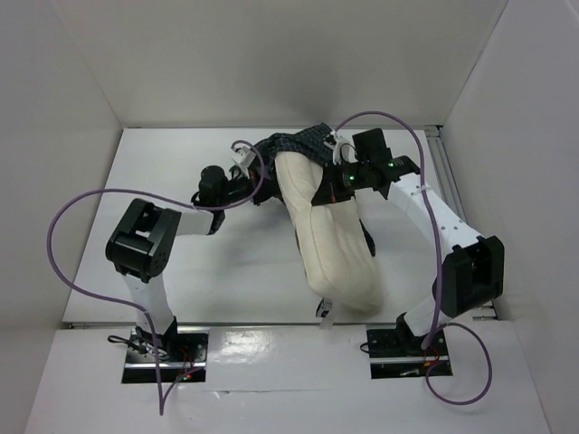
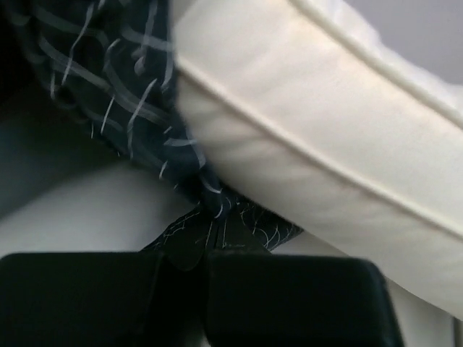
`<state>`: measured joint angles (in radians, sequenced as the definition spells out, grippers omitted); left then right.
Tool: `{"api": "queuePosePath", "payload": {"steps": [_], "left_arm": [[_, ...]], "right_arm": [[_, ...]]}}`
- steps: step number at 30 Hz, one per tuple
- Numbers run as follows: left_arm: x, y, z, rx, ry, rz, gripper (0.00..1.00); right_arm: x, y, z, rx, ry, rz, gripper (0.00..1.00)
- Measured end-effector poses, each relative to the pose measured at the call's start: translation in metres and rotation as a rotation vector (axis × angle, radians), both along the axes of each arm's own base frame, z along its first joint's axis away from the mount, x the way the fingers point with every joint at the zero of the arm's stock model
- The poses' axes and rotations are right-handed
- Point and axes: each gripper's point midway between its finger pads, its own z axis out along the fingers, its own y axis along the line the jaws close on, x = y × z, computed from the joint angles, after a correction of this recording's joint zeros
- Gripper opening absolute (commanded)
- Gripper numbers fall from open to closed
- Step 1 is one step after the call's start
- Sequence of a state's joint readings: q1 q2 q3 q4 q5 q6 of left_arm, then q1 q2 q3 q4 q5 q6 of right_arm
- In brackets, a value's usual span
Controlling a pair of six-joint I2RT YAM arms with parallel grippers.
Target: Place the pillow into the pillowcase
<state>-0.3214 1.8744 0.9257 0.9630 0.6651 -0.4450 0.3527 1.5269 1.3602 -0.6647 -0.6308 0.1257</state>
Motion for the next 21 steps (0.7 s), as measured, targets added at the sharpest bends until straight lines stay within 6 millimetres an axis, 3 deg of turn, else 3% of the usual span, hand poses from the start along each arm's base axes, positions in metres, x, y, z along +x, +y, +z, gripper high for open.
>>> {"api": "queuePosePath", "payload": {"steps": [5, 11, 15, 18, 21], "left_arm": [[-0.029, 0.011, -0.015, -0.064, 0.137, 0.005, 0.0], [-0.103, 0.007, 0.006, -0.117, 0.186, -0.02, 0.0], [-0.139, 0.013, -0.008, -0.096, 0.247, 0.029, 0.0], [-0.162, 0.017, -0.028, -0.058, 0.32, 0.041, 0.0], [-0.177, 0.023, -0.036, -0.028, 0.361, 0.064, 0.0]], "right_arm": [[0.001, 0.004, -0.001, -0.038, 0.005, -0.045, 0.0], [-0.004, 0.043, -0.007, -0.175, -0.036, -0.092, 0.0], [-0.002, 0.072, -0.038, -0.283, -0.021, -0.136, 0.0], [0.001, 0.08, -0.069, -0.338, 0.029, -0.167, 0.0], [0.008, 0.087, -0.097, -0.369, 0.092, -0.185, 0.0]]}}
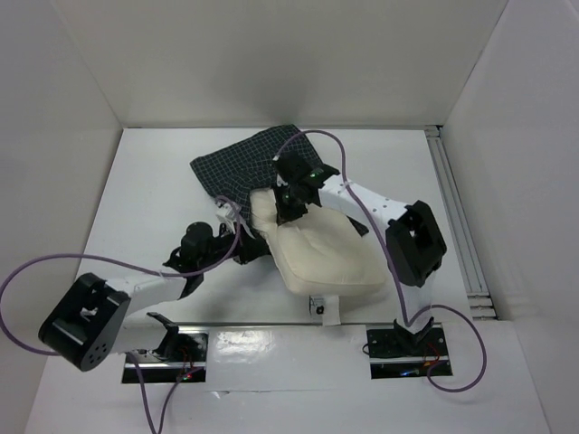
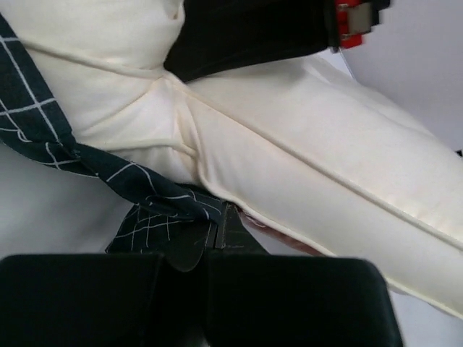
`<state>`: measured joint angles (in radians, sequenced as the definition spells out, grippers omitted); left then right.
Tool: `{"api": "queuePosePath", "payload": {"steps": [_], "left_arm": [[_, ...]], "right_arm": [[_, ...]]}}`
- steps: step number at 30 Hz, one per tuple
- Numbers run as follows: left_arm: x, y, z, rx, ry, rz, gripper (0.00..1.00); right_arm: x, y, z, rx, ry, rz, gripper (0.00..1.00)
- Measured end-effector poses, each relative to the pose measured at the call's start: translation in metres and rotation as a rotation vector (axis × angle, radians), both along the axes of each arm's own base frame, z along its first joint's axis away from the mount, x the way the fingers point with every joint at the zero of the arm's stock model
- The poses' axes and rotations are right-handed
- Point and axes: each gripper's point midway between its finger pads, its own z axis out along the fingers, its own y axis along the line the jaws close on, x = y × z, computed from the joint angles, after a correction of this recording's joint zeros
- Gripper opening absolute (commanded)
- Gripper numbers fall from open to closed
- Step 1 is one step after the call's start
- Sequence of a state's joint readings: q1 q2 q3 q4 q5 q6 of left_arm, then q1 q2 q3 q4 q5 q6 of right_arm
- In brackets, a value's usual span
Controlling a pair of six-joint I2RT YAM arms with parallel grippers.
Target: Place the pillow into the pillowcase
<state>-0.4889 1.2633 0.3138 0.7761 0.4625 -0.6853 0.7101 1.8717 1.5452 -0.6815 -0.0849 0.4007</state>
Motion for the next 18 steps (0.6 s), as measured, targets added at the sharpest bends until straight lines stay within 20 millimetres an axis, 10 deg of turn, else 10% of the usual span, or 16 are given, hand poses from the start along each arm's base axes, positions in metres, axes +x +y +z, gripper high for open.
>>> {"api": "queuePosePath", "payload": {"steps": [6, 13, 15, 18], "left_arm": [[0.014, 0.004, 0.027, 0.045, -0.008, 0.048, 0.0], [0.031, -0.016, 0.141, -0.099, -0.228, -0.006, 0.0], [0.0, -0.013, 0.13, -0.131, -0.235, -0.033, 0.0], [-0.045, 0.002, 0.064, -0.107, -0.106, -0.044, 0.0]], "right_arm": [[0.034, 0.004, 0.022, 0.037, 0.014, -0.07, 0.0], [0.099, -0.016, 0.157, 0.101, -0.377, -0.201, 0.0], [0.087, -0.01, 0.146, 0.1, -0.398, -0.188, 0.0], [0.053, 0.015, 0.075, 0.052, -0.31, -0.118, 0.0]]}}
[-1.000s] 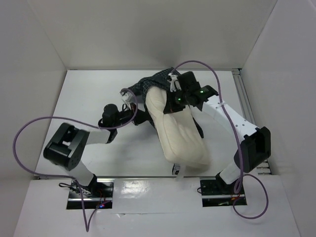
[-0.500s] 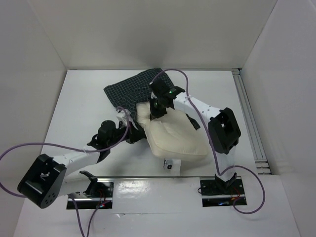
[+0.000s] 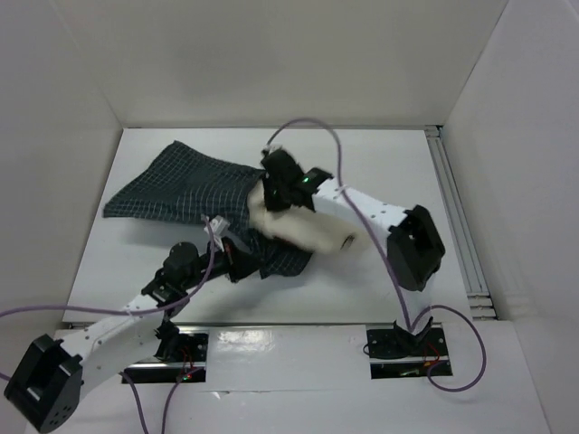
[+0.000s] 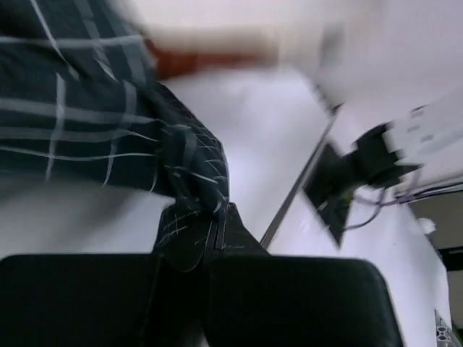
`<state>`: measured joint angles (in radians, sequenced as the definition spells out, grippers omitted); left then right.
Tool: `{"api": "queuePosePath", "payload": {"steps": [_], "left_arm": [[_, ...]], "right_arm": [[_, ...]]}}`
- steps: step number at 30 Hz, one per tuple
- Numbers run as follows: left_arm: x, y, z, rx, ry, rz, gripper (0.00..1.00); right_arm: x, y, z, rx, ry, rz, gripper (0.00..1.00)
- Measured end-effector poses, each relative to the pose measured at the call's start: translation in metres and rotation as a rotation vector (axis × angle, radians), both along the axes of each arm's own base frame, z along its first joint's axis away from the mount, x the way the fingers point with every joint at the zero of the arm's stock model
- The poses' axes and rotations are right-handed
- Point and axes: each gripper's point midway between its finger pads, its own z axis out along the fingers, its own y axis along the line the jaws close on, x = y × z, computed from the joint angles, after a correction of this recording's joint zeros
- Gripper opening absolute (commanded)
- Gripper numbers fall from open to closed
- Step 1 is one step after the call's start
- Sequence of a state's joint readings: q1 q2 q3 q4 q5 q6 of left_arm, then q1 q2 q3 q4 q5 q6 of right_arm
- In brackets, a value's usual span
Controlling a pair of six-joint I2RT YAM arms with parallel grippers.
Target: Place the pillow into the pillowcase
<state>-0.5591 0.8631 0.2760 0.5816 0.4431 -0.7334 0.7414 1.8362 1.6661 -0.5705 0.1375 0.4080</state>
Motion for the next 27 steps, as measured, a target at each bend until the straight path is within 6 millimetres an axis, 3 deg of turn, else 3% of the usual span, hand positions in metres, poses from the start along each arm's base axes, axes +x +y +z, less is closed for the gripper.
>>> {"api": "queuePosePath", "payload": {"steps": [3, 4, 5, 6, 7, 8, 9, 12, 14, 15, 17, 19, 20, 24, 27], "left_arm": [[-0.02, 0.022, -0.056, 0.109, 0.15, 0.073, 0.0], [-0.021, 0.032, -0.065, 0.144, 0.184, 0.131, 0.29], [-0.024, 0.039, -0.071, 0.172, 0.212, 0.171, 0.48], [-0.032, 0.042, -0.068, 0.176, 0.249, 0.183, 0.62], [-0.035, 0.042, -0.054, 0.165, 0.26, 0.191, 0.68], [-0.035, 0.042, -0.031, 0.156, 0.252, 0.201, 0.77], [-0.031, 0.043, 0.0, 0.142, 0.223, 0.221, 0.78], [-0.006, 0.049, 0.082, 0.131, 0.154, 0.328, 0.7], [0.017, 0.052, 0.109, 0.176, 0.138, 0.412, 0.64], [0.031, 0.052, 0.113, 0.227, 0.142, 0.452, 0.64], [0.058, 0.051, 0.1, 0.367, 0.178, 0.527, 0.65], [0.078, 0.048, 0.075, 0.523, 0.228, 0.589, 0.66], [0.087, 0.046, 0.053, 0.622, 0.264, 0.619, 0.68], [0.094, 0.055, -0.026, 1.01, 0.37, 0.687, 0.69], [0.089, 0.068, -0.05, 1.196, 0.379, 0.723, 0.69]], "right_arm": [[-0.054, 0.032, -0.094, -0.051, 0.183, 0.108, 0.0], [-0.065, 0.04, -0.106, -0.042, 0.209, 0.13, 0.0], [-0.088, 0.049, -0.125, -0.056, 0.245, 0.174, 0.0], [-0.1, 0.057, -0.127, -0.048, 0.246, 0.203, 0.29], [-0.105, 0.063, -0.122, -0.036, 0.233, 0.214, 0.44], [-0.109, 0.065, -0.114, -0.028, 0.21, 0.221, 0.68], [-0.111, 0.065, -0.106, -0.017, 0.19, 0.218, 0.75], [-0.119, 0.051, -0.08, 0.004, 0.134, 0.205, 0.8], [-0.121, 0.034, -0.059, 0.012, 0.096, 0.172, 0.82], [-0.122, 0.024, -0.049, 0.023, 0.078, 0.153, 0.82], [-0.12, 0.002, -0.031, 0.046, 0.055, 0.099, 0.88], [-0.111, -0.032, -0.018, 0.074, 0.037, 0.014, 0.89], [-0.105, -0.053, -0.015, 0.085, 0.036, -0.039, 0.91], [-0.094, -0.149, -0.026, 0.095, 0.054, -0.299, 0.95], [-0.114, -0.176, -0.043, 0.084, 0.105, -0.364, 0.96]]}}
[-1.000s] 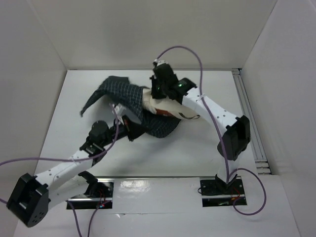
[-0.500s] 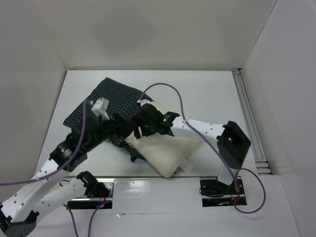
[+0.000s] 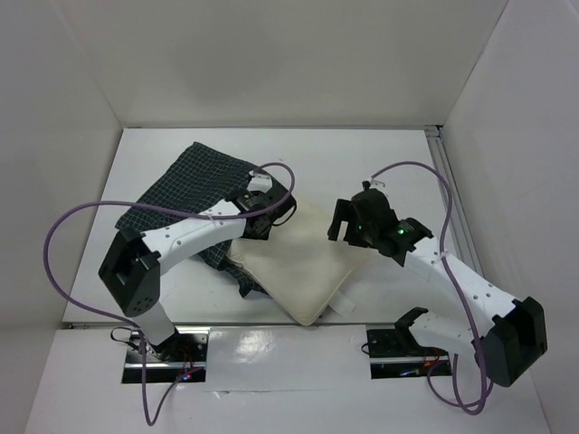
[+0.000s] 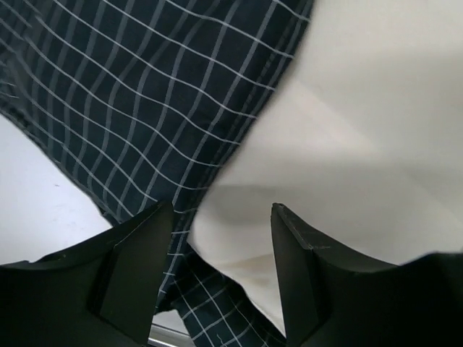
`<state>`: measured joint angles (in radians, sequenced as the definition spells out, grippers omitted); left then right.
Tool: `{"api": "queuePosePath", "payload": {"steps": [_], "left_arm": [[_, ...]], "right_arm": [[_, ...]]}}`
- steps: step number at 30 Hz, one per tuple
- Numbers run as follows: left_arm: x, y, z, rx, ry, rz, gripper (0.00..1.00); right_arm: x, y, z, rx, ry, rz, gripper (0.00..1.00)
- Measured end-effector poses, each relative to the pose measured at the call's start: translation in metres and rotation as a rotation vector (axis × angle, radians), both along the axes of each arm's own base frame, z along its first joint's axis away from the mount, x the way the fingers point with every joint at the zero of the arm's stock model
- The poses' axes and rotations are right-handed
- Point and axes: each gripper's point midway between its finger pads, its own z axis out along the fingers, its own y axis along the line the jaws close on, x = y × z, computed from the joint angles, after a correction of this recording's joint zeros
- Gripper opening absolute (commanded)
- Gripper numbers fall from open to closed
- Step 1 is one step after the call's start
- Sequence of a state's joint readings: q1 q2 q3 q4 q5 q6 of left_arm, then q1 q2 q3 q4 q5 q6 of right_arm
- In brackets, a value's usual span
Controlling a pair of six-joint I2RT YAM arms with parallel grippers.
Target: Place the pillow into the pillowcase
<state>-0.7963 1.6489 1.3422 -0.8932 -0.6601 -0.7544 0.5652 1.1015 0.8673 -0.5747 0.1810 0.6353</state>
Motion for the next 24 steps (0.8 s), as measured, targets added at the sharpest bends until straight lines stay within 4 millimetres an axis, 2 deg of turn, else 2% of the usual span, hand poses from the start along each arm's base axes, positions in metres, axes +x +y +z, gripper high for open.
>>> {"api": "queuePosePath", "payload": {"steps": [6, 9, 14, 18, 20, 21, 22, 24], "left_arm": [[0.015, 0.012, 0.011, 0.133, -0.068, 0.057, 0.69], [0.024, 0.014, 0.007, 0.192, -0.08, 0.069, 0.69], [0.032, 0.019, -0.024, 0.281, -0.016, 0.078, 0.67], [0.038, 0.023, -0.026, 0.283, -0.001, 0.074, 0.67], [0.043, 0.028, -0.026, 0.272, 0.006, 0.085, 0.56], [0.046, 0.032, -0.026, 0.265, 0.012, 0.095, 0.47], [0.05, 0.037, -0.026, 0.256, 0.02, 0.103, 0.25], [0.056, 0.042, -0.026, 0.235, 0.025, 0.125, 0.02]], "right_arm": [[-0.033, -0.018, -0.041, 0.025, 0.112, -0.054, 1.0], [-0.044, -0.021, -0.056, 0.04, 0.159, -0.073, 1.0], [-0.049, -0.017, -0.06, 0.083, 0.174, -0.084, 1.0], [-0.052, -0.014, -0.061, 0.112, 0.183, -0.083, 1.0], [-0.053, -0.011, -0.064, 0.129, 0.185, -0.075, 1.0], [-0.054, -0.009, -0.066, 0.14, 0.188, -0.066, 1.0], [-0.055, -0.006, -0.069, 0.152, 0.193, -0.056, 1.0], [-0.057, -0.001, -0.076, 0.174, 0.205, -0.04, 1.0]]}}
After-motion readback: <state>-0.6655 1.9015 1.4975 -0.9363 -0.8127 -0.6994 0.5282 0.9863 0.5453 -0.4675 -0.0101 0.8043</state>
